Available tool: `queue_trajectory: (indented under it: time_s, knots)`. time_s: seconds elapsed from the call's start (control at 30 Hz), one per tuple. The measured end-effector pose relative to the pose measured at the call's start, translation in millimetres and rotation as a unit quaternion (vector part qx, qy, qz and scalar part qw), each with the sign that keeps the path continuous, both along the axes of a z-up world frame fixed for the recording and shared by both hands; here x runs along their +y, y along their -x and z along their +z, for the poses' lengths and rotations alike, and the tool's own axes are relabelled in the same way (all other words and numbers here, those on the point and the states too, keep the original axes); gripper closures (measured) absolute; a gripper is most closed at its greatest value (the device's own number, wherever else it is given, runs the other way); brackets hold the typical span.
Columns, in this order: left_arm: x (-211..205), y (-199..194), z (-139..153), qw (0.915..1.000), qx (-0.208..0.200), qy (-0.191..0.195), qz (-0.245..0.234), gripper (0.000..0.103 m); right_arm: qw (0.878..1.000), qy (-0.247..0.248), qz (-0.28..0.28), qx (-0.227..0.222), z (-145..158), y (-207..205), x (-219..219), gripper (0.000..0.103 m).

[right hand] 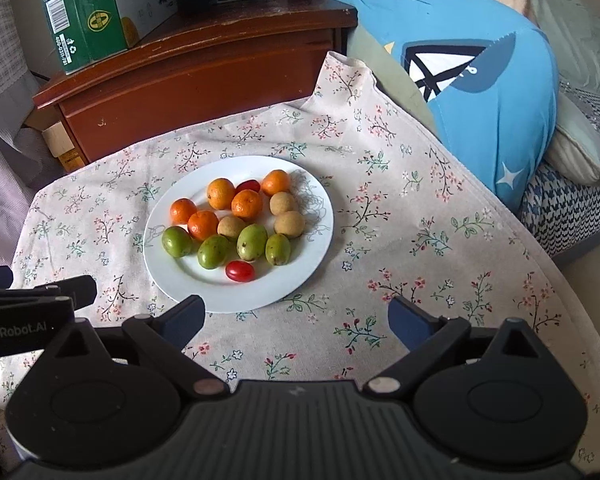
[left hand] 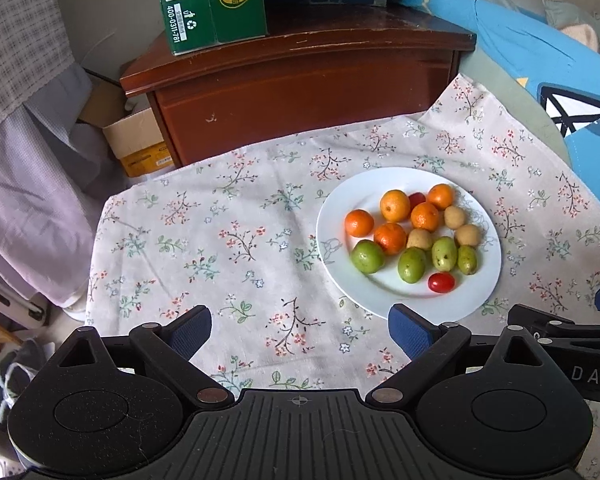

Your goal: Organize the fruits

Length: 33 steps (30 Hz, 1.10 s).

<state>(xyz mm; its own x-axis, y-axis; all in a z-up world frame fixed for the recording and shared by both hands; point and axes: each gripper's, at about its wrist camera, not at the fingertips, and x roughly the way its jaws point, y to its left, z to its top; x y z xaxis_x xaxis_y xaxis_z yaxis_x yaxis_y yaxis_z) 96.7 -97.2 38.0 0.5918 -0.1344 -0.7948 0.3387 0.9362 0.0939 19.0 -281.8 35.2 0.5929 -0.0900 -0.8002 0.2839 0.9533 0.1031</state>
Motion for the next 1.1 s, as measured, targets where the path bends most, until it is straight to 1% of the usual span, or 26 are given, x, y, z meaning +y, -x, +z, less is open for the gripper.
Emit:
queue_trajectory:
  time_s: [0.27, 0.4, 0.53, 0.73, 0.9, 1.1]
  knots:
    - [-9, -17, -16, 0.9997, 0.021, 0.007, 0.004, 0.007, 0.999, -0.004, -0.023, 0.027, -12, -18, -7, 0.005]
    - [-18, -24, -24, 0.9998, 0.020, -0.007, 0.004, 0.006, 0.999, 0.003, -0.034, 0.042, -20, -29, -10, 0.005]
    - [-19, -29, -29, 0.9997, 0.018, -0.014, 0.006, 0.006, 0.998, 0.012, -0.036, 0.047, -24, -40, -12, 0.005]
    - [-14, -42, -38, 0.9991, 0.036, 0.002, 0.022, 0.006, 0.998, 0.021, -0.030, 0.057, -35, -53, -9, 0.005]
    - [-14, -44, -43, 0.9991, 0.035, -0.005, 0.023, 0.006, 0.997, 0.038, -0.020, 0.061, -41, -56, -4, 0.005]
    - [-15, -42, -46, 0.9991, 0.034, -0.016, 0.022, 0.006, 0.997, 0.034, -0.021, 0.072, -47, -57, -3, 0.005]
